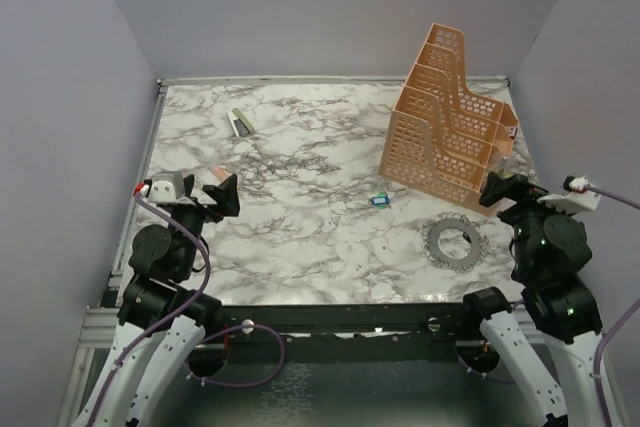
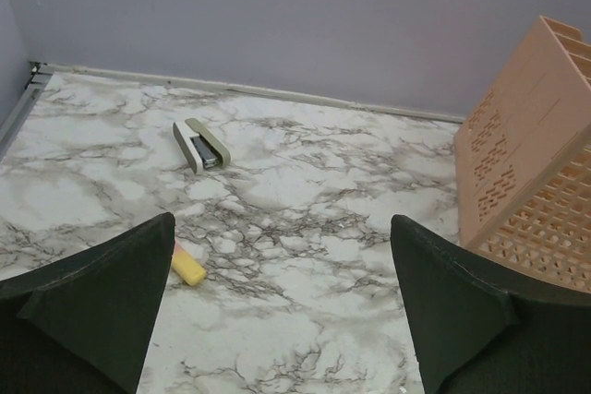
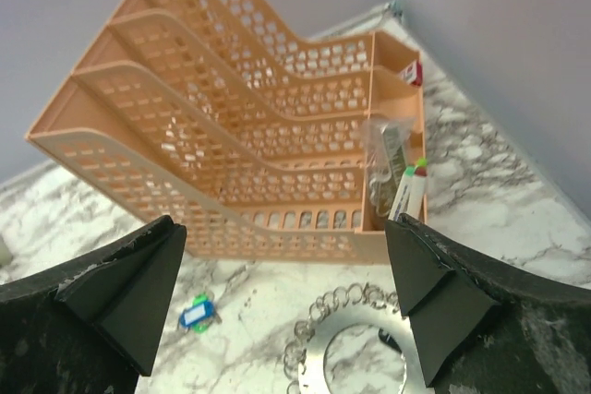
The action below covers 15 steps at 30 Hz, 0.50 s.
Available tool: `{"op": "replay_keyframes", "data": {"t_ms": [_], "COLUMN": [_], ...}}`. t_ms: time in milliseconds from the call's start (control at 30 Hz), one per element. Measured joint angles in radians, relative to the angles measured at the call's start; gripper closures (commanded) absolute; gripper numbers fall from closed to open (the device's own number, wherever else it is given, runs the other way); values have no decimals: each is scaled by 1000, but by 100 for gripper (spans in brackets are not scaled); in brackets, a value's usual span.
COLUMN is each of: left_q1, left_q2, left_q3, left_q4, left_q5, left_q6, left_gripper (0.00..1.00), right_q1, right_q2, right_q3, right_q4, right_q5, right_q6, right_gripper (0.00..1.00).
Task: Remove the keys from the keyring
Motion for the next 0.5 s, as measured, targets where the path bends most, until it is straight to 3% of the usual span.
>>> {"op": "replay_keyframes", "data": {"t_ms": [267,500], "left_q1": [-45,-58], "left_q2": [-59,-90], "left_q3": [0,0], "left_q4": [0,-5], "left_q5": [0,-3], "left_q6": [7,8], "left_gripper": [1,1], "right_q1": [0,0], "right_q2": [260,485], "right_q3": [137,122], "right_q4": [-195,-309], "right_q5": [-123,-276], "right_q6": [189,341], "right_gripper": [2,4]}}
